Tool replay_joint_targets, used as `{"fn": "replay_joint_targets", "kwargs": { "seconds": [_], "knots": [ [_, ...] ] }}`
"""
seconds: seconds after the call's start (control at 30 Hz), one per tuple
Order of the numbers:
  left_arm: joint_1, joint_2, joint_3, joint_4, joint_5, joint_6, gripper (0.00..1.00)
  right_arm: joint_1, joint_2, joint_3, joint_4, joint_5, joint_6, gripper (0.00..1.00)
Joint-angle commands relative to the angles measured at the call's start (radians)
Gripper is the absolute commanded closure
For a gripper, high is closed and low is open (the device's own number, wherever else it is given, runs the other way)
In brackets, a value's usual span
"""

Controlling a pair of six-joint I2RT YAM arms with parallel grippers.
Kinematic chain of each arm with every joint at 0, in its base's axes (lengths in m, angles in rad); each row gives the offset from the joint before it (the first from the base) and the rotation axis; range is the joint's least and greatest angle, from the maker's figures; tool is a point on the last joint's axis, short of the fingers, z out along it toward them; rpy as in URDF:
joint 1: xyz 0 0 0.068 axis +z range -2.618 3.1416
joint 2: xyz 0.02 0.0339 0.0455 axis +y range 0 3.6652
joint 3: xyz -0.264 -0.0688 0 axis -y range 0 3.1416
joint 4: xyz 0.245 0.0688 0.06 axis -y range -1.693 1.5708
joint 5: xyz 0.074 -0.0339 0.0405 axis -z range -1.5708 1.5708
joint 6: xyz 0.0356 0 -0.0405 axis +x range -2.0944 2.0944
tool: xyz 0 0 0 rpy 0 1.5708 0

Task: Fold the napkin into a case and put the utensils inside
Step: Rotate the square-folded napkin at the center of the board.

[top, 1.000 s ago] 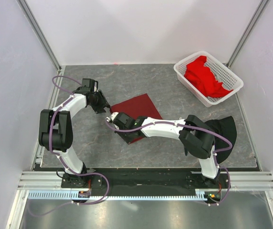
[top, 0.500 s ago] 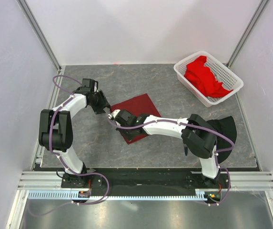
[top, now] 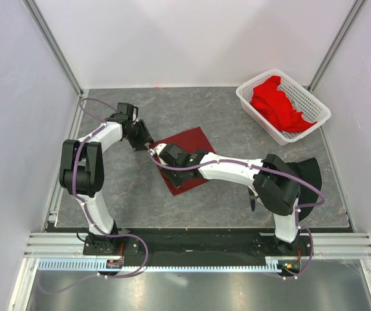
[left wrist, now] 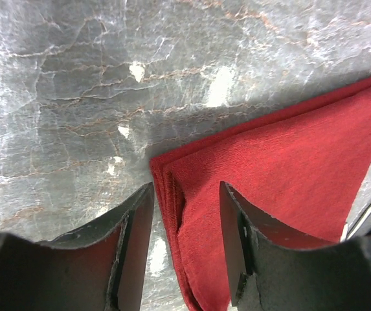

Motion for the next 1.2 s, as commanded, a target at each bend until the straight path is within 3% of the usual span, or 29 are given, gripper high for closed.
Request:
{"fn": "replay_joint_targets", "kwargs": {
  "seconds": [0.0,0.3,0.4,0.43,0.57,0.73,0.83,0.97,1.17],
  "knots": [
    [-0.011,0.024,0.019,0.018,0.007,0.045,0.47,-0.009,-0.065,-0.013,0.006,-0.028,-0.017,1.00],
    [-0.053,-0.034,-0.160,0.062,-0.047,-0.025,0.58,-0.016,-0.117,-0.169,0.058,-0.092,-0.005,1.00],
    [-0.069,-0.103,-0.298,0.114,-0.038,-0.068,0.61,-0.038,-0.177,-0.273,0.081,-0.096,0.012,0.93],
    [-0.073,-0.157,-0.365,0.129,-0.030,-0.079,0.61,-0.045,-0.193,-0.302,0.087,-0.099,0.020,0.80],
    [-0.156,-0.358,-0.551,0.174,0.022,-0.159,0.62,-0.117,-0.352,-0.451,0.084,-0.105,0.075,0.59],
    [-0.185,-0.635,-0.726,0.142,0.050,-0.220,0.52,-0.288,-0.525,-0.514,0.064,-0.039,0.184,0.21],
    [-0.185,-0.789,-0.725,0.068,0.018,-0.231,0.45,-0.384,-0.546,-0.501,0.068,-0.042,0.215,0.13],
    [-0.181,-0.812,-0.628,0.031,-0.035,-0.184,0.43,-0.456,-0.439,-0.423,0.071,-0.051,0.241,0.13],
    [-0.180,-0.503,-0.400,0.099,0.077,-0.124,0.60,-0.475,-0.316,-0.355,0.103,-0.014,0.264,0.26]
  ]
}}
